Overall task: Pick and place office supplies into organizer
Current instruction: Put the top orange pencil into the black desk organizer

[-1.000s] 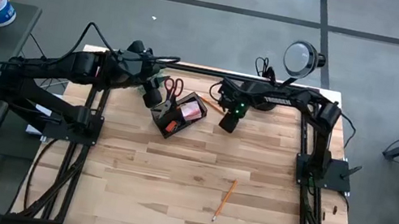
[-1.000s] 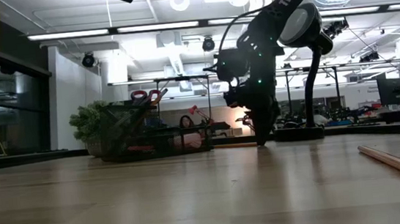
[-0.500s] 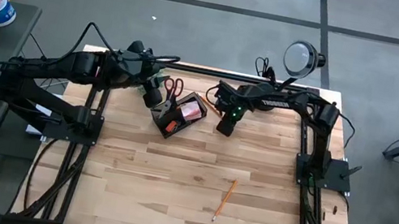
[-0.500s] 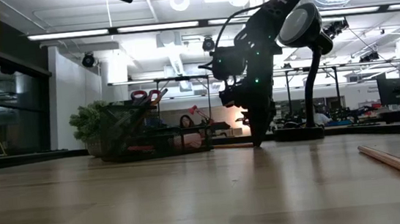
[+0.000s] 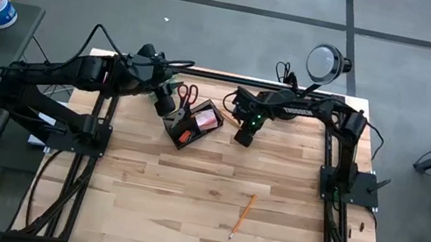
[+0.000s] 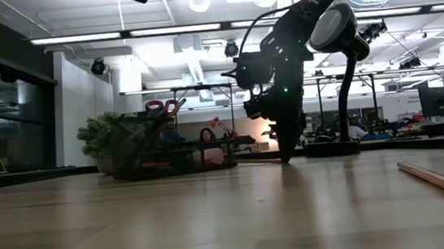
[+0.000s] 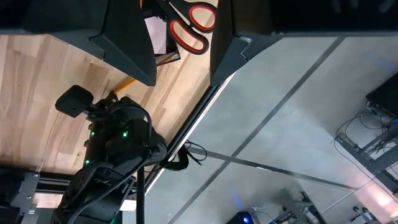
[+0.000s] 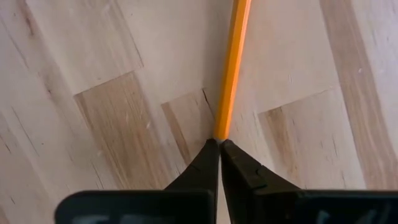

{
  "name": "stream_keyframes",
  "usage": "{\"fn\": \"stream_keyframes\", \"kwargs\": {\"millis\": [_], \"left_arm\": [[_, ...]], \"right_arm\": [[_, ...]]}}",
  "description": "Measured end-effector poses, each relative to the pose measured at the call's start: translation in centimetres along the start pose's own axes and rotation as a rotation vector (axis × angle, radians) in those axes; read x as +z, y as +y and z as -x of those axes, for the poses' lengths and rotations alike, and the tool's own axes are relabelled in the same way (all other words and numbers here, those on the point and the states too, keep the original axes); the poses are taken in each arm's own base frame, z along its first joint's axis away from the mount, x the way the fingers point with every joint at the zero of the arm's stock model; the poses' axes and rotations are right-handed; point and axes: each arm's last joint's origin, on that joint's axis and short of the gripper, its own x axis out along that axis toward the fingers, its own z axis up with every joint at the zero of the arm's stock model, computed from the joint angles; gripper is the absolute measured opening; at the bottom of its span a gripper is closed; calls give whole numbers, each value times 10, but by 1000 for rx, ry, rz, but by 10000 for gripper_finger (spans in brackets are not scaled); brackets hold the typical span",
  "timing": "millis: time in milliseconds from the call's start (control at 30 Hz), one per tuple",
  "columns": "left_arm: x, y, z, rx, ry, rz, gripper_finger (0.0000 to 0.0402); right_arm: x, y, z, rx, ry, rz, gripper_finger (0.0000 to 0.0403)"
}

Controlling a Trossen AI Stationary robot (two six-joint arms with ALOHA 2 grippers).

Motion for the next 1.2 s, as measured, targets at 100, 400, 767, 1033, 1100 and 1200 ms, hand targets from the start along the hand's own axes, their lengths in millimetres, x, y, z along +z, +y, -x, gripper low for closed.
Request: {"fn": "stream_keyframes", "kwargs": {"millis": [100,400,767,1033,1100,1200], "left_arm": [[0,0,0,0,0,-1,138],[0,0,0,0,1,-5,138],[0,0,0,1,3,-8,138],[-2,0,0,9,14,-15,138],[-2,0,0,16,18,-17,138],[-2,0,0,16,23,-20,138]], "right_arm": [[0,-5,3,-5,-10,-17,2],[1,-33,12,-50,-72,-120,1],[4,-45,14,19,-123,-168,1],[18,-45,29,51,-183,-155,1],[24,-47,37,52,-205,-154,1],[34,-47,50,48,-242,-146,0]]}}
